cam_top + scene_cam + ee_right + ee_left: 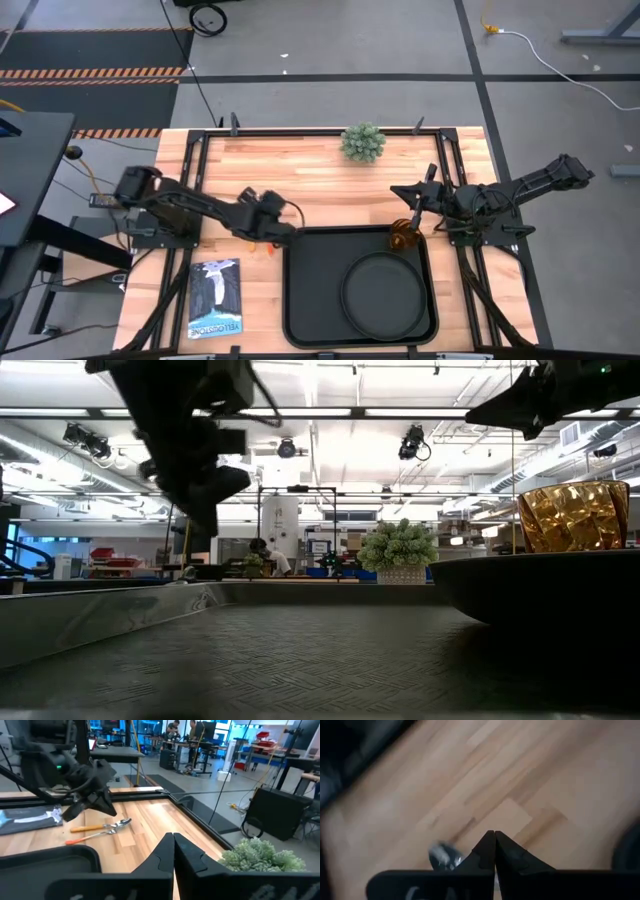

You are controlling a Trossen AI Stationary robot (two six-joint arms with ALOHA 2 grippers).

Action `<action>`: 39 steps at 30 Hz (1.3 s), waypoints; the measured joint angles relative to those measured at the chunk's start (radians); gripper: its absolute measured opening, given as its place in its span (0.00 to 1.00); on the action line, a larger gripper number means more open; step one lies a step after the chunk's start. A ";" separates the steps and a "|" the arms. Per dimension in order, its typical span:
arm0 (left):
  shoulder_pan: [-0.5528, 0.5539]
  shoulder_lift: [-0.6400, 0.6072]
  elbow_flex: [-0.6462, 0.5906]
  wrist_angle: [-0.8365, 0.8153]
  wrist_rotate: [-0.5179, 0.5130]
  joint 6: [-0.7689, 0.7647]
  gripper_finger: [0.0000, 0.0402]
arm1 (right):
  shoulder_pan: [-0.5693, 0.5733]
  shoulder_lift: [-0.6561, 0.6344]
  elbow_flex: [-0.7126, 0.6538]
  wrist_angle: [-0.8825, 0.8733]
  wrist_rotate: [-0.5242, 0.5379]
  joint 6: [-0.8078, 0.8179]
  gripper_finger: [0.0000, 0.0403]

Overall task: Pick and place plate/cup/fork/spoon on tray
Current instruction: Put the orange fork on the black serving tray at the left of the black plate

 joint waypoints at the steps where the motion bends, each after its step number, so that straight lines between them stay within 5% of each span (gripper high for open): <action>1: 0.012 -0.019 -0.021 0.004 0.021 -0.075 0.01 | 0.000 0.000 0.000 0.000 -0.001 0.002 0.01; 6: 0.071 -0.065 -0.108 0.030 0.157 -0.381 0.03 | 0.000 0.001 0.000 0.005 -0.002 -0.002 0.01; 19: 0.068 -0.038 -0.117 0.094 0.296 -0.641 0.37 | 0.003 0.006 0.001 -0.001 -0.071 -0.059 0.01; 39: -0.009 0.094 -0.083 0.072 0.253 -0.823 0.30 | 0.065 0.019 0.001 0.038 -0.018 -0.164 0.01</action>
